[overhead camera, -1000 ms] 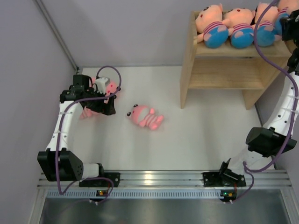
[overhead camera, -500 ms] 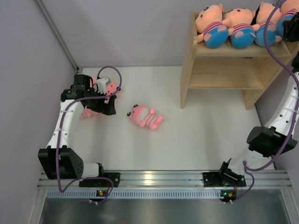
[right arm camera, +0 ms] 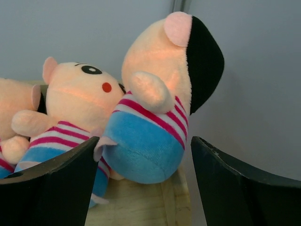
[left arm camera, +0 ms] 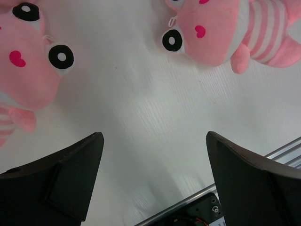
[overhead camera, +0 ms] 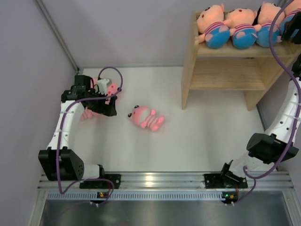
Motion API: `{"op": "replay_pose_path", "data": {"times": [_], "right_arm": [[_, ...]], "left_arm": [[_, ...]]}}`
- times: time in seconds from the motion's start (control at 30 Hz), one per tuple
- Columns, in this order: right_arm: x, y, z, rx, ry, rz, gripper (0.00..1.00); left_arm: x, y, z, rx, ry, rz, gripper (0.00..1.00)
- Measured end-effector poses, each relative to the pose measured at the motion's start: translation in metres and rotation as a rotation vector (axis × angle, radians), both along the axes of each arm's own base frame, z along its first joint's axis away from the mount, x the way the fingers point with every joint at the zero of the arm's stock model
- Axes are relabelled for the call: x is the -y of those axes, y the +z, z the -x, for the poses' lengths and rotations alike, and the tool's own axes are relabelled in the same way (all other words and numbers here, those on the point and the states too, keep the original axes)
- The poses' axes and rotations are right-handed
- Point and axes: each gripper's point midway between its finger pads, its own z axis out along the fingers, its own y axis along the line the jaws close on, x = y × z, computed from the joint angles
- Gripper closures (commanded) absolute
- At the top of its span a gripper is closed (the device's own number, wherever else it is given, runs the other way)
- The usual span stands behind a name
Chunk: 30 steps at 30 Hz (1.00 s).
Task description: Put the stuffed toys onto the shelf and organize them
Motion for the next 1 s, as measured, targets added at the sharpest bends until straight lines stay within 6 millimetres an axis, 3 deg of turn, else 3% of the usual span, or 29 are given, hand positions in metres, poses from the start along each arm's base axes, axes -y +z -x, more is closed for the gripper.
{"op": "replay_pose_path", "data": {"times": [0.1,0.4,0.5,0.67,0.9,1.0], "right_arm": [[0.008,0.001,0.002,0.013,-0.051,-0.046,0.17],[0.014,-0.002,-0.001,0.054,-0.087,-0.168,0.17],[0.014,0.005,-0.003,0.082,-0.080,-0.186,0.18],[0.017,0.007,-0.011,0.102,-0.076,-0.212,0.30],[0.022,0.002,-0.022,0.107,-0.071,-0.233,0.23],[0.022,-0.003,-0.028,0.096,-0.055,-0.242,0.43]], "left_arm": [[0.000,0.000,0.000,0.002,-0.005,-0.003,0.04],[-0.001,0.000,0.000,0.006,-0.011,-0.008,0.04],[-0.001,0.000,0.000,0.006,-0.012,-0.007,0.04],[-0.001,0.000,0.000,0.006,-0.012,-0.008,0.04],[-0.001,0.000,0.000,0.006,-0.012,-0.008,0.04],[-0.001,0.000,0.000,0.006,-0.012,-0.008,0.04]]}}
